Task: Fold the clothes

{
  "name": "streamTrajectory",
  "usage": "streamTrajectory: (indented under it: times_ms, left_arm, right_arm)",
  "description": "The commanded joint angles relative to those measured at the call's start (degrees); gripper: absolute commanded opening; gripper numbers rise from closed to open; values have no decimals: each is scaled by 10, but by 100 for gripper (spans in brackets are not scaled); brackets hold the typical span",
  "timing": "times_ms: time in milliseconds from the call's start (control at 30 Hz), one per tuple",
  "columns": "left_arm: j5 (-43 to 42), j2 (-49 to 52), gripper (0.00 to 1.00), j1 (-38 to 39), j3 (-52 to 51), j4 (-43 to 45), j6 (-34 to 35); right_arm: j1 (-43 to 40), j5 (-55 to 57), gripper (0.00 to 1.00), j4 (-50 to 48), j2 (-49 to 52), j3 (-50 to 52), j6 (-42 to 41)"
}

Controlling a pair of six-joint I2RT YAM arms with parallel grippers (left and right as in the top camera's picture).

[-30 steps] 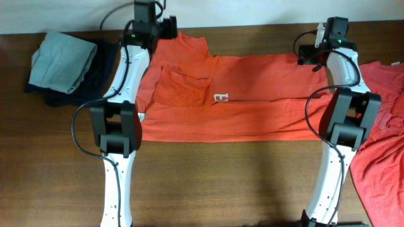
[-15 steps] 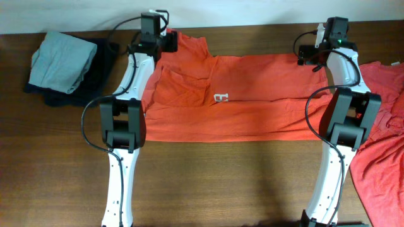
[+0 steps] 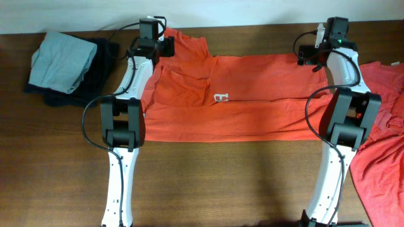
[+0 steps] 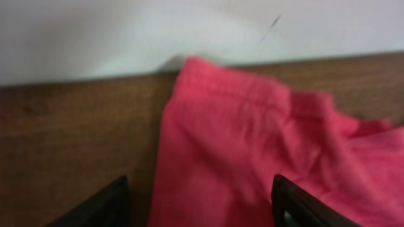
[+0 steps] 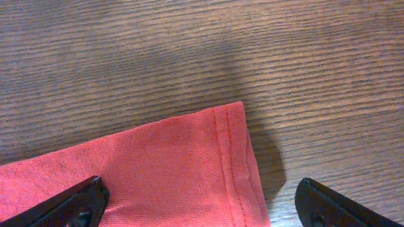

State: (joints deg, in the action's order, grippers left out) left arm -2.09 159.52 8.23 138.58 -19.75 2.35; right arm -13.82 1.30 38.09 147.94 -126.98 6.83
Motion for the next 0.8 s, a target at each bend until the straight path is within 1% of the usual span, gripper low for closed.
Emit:
streamTrajectory:
  times_ms: [0, 67, 233, 367, 533, 700, 767]
  left_arm:
    - [6, 13, 70, -4, 1, -3, -7]
    - [6, 13, 68, -5, 1, -7, -7]
    - [16, 16, 65, -6, 1, -26, -7]
    - [19, 16, 52, -6, 2, -36, -7]
    - [19, 16, 40, -6, 35, -85, -7]
    - [36, 15, 36, -6, 90, -151, -7]
    - [48, 15, 36, -6, 106, -179, -7]
  right_arm:
    - [-1, 7, 100, 5, 4, -6, 0]
    - [-1, 7, 100, 5, 4, -6, 0]
    - [-1, 7, 100, 9, 4, -6, 0]
    - [-1, 7, 100, 9, 4, -6, 0]
    - [-1, 7, 100, 9, 4, -6, 0]
    - [-1, 7, 100, 12, 4, -6, 0]
    - [-1, 7, 100, 14, 4, -6, 0]
